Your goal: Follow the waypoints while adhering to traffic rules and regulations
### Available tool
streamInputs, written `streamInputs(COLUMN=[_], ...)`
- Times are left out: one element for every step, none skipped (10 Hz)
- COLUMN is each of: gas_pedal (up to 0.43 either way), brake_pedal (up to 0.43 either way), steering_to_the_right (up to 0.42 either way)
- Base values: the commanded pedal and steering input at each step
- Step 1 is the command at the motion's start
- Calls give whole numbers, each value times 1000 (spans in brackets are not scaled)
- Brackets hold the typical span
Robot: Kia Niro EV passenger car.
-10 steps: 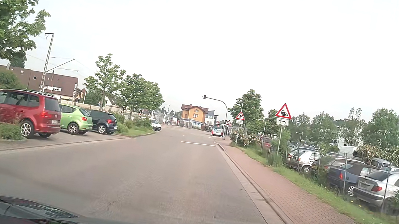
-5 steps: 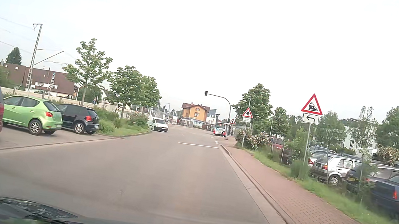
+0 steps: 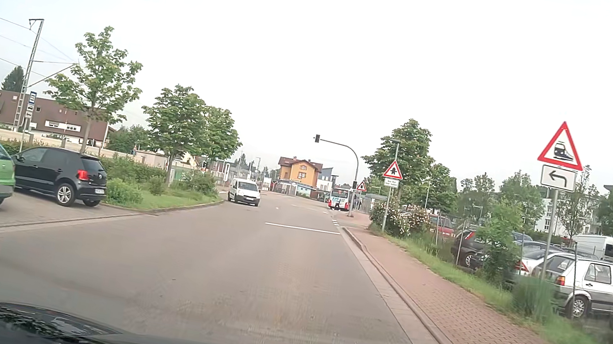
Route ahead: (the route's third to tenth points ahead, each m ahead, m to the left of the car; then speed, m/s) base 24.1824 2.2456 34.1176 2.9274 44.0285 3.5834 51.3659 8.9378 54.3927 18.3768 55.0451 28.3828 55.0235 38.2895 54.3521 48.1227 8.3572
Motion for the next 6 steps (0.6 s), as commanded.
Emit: streamInputs(gas_pedal=[0,0,0,0,0,0], brake_pedal=[0,0,0,0,0,0], steering_to_the_right=[2,2,2,2,2,2])
